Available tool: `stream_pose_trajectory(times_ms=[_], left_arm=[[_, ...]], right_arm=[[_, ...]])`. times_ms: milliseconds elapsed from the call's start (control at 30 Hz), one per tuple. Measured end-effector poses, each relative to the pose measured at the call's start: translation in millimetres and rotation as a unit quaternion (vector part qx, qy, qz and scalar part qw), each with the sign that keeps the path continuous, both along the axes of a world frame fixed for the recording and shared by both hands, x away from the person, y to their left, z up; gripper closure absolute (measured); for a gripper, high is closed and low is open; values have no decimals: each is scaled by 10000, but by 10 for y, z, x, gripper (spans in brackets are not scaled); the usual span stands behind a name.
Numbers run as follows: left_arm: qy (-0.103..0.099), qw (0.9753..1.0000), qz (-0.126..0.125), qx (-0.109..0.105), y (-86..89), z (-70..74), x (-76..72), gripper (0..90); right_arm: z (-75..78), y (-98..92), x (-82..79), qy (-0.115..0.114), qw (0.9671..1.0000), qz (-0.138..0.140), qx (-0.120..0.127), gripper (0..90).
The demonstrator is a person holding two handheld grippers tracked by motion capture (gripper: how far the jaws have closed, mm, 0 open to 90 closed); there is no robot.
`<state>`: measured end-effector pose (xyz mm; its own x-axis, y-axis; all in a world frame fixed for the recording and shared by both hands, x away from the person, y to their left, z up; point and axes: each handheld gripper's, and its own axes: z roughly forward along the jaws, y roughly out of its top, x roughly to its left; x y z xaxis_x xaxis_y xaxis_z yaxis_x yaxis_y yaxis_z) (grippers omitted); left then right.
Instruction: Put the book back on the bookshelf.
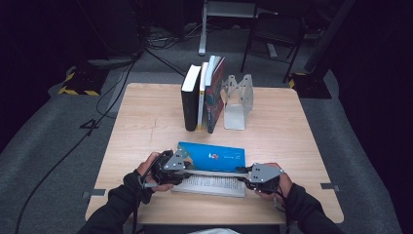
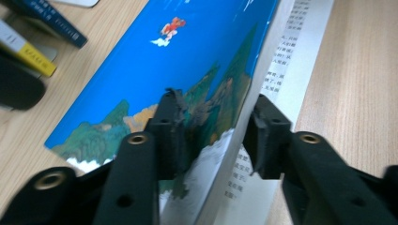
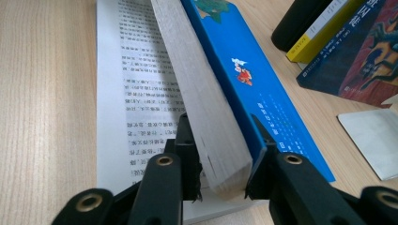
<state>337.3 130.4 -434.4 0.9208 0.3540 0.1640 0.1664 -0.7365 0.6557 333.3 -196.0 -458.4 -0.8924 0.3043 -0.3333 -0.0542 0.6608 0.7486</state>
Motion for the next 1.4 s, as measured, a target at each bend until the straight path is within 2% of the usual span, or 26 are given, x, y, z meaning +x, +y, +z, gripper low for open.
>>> stream_pose_trajectory(times_ms=[100,167,267,333,467,567,600,633,667,767,833,900,933,1000,1100,1133,1267,1400], left_arm=[[21,10000,14,-35,-68,53,-80,566],[-32,9999,86,103,-142,69,-136,566],[35,9995,289,89,-227,33,-171,523],[-72,9989,372,265,-297,-1,-201,516],[-79,9984,514,221,-384,-62,-198,520],[-229,9972,668,254,-478,-104,-210,544],[-364,9965,700,274,-499,-113,-221,565],[-428,9961,704,323,-503,-117,-222,644],[-434,9961,700,320,-498,-122,-219,678],[-313,9973,606,286,-466,-130,-190,701],[-182,9983,499,224,-434,-140,-156,706],[-179,9985,460,218,-417,-129,-147,708],[-154,9988,441,160,-399,-124,-133,712],[-50,9991,409,66,-356,-116,-100,716],[-64,9990,428,115,-328,-94,-97,712],[-136,9987,481,136,-332,-85,-113,704],[-101,9977,664,62,-345,-78,-120,624],[-162,9969,769,45,-415,-77,-158,604]], right_arm=[[36,28,-19,-84,9999,-32,-59,730],[42,34,-23,-107,9999,-35,-60,734],[79,65,-38,-122,9999,-70,-70,739],[94,83,-44,-127,9998,-64,-103,739],[113,118,-57,-148,9998,-56,-138,740],[125,154,-67,-149,9998,-24,-165,740],[130,164,-69,-147,9998,-23,-157,739],[134,174,-73,-148,9998,-7,-164,736],[131,181,-75,-158,9997,-6,-160,729],[120,157,-38,-13,9999,113,-20,662],[90,121,23,91,9998,73,135,536],[60,97,78,162,9998,5,103,520],[28,70,132,230,9997,-36,67,544],[1,34,181,372,9992,54,165,636],[18,72,162,132,9996,232,-1,689],[35,95,151,99,9997,233,-61,696],[109,142,125,72,9998,168,-36,717],[150,195,86,-1,9997,209,-104,730]])
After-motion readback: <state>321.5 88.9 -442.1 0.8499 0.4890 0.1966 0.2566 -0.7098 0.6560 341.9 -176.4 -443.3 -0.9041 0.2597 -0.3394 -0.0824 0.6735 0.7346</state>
